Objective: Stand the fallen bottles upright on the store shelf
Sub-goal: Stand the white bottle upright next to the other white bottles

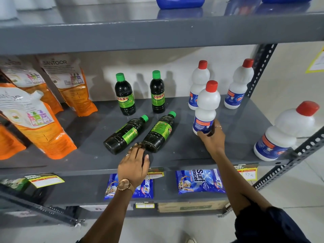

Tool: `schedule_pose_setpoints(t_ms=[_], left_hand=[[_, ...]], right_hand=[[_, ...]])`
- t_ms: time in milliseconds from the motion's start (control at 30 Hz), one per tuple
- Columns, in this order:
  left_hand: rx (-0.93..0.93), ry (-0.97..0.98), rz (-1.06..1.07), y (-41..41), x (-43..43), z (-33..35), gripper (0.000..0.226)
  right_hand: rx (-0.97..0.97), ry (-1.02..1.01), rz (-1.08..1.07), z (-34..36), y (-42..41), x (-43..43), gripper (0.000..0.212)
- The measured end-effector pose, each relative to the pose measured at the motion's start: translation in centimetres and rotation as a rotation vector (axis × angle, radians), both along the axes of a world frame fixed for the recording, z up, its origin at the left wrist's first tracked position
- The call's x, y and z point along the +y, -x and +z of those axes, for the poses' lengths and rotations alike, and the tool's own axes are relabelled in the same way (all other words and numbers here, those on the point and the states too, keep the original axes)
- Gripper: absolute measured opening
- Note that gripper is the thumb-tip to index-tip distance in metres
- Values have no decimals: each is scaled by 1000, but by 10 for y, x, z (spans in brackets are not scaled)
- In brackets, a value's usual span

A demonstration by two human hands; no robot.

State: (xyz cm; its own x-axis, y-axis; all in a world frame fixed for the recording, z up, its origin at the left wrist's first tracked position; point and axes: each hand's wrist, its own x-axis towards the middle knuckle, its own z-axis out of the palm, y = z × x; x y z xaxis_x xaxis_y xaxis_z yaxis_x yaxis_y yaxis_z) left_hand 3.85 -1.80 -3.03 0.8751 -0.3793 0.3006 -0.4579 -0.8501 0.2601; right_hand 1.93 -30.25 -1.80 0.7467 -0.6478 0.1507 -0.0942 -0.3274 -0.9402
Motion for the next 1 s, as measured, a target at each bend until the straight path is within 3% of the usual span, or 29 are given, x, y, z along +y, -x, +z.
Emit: schedule_pose_setpoints(t_ms=[267, 400, 600, 700, 1000], left_hand=[[2, -6, 5, -1, 0, -2, 40], [-13, -12, 10, -1, 0, -4, 40], [-26, -15, 17, 0, -1, -5, 40], [-40, -8, 12, 0, -2, -3, 38], [-30, -23, -1, 6, -4, 4, 37]], right_hand=[[1, 98, -120, 0, -8, 3, 86], [-23, 49, 1, -4, -3, -3, 71], [-28, 87, -15, -7, -9, -5, 78], [-5, 69, 16, -2, -3, -8, 67], [22, 33, 46, -3, 87, 1, 55]])
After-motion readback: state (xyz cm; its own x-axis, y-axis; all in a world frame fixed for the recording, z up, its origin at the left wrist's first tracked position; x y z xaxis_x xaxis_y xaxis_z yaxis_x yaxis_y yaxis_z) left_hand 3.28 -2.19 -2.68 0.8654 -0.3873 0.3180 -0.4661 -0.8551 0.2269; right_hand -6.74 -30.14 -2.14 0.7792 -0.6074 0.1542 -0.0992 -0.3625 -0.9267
